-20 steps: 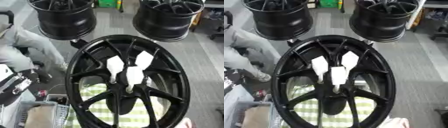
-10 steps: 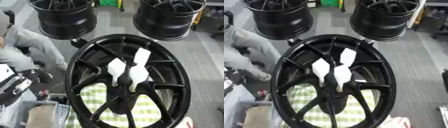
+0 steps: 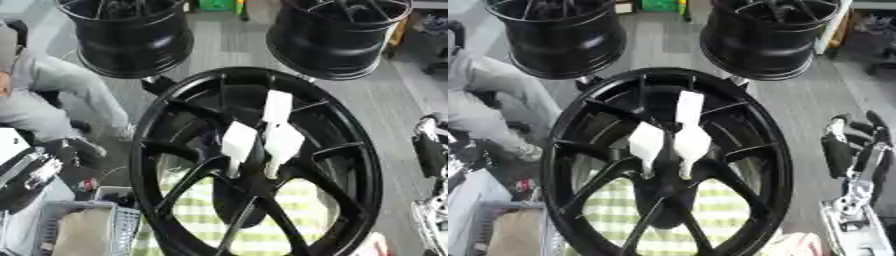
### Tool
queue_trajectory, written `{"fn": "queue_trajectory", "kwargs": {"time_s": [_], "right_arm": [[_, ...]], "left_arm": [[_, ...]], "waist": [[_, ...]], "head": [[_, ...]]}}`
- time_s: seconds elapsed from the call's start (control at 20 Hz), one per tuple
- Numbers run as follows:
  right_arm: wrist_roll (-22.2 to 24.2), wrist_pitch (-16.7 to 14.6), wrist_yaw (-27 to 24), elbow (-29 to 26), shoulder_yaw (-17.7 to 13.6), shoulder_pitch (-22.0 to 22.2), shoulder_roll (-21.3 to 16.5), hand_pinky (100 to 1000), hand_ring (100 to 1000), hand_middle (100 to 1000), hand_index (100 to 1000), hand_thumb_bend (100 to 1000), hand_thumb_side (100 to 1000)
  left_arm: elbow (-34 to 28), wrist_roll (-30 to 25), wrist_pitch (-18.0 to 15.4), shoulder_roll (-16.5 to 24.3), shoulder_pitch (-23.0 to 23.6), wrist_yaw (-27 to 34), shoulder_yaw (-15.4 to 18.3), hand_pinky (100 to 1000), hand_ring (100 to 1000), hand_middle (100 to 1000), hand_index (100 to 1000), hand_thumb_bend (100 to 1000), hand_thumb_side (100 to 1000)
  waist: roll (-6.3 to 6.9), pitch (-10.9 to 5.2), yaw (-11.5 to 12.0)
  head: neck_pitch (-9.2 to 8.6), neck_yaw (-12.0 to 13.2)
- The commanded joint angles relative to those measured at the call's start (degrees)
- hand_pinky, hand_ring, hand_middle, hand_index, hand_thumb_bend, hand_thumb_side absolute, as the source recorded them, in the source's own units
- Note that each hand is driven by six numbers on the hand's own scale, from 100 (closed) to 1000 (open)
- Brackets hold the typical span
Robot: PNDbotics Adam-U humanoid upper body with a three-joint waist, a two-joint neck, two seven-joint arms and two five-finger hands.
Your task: Pull the pin out of the wheel hub.
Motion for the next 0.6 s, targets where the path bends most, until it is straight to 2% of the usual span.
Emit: {"fn": "queue_trajectory", "kwargs": {"time_s": [0.05, 0.6], "right_arm": [[0.3, -0.8, -0.5, 0.1, 0.3, -0.6, -0.3, 569, 632, 669, 869, 100, 493], [0.5, -0.4, -0.6, 0.4, 0.5, -0.6, -0.2, 568, 629, 664, 868, 100, 496]], "left_arm": [[-0.6, -0.1, -0.2, 0.3, -0.7, 0.2, 0.0, 741, 748, 634, 724, 100, 726], [-0.6, -0.1, 0.0, 0.4, -0.9, 0.0, 0.0, 741, 749, 635, 724, 100, 721]], "waist": [[0.14, -0.35, 0.0], [-0.12, -0.27, 0.3]], "head": [[-0.15, -0.2], [-0.15, -0.4]]}}
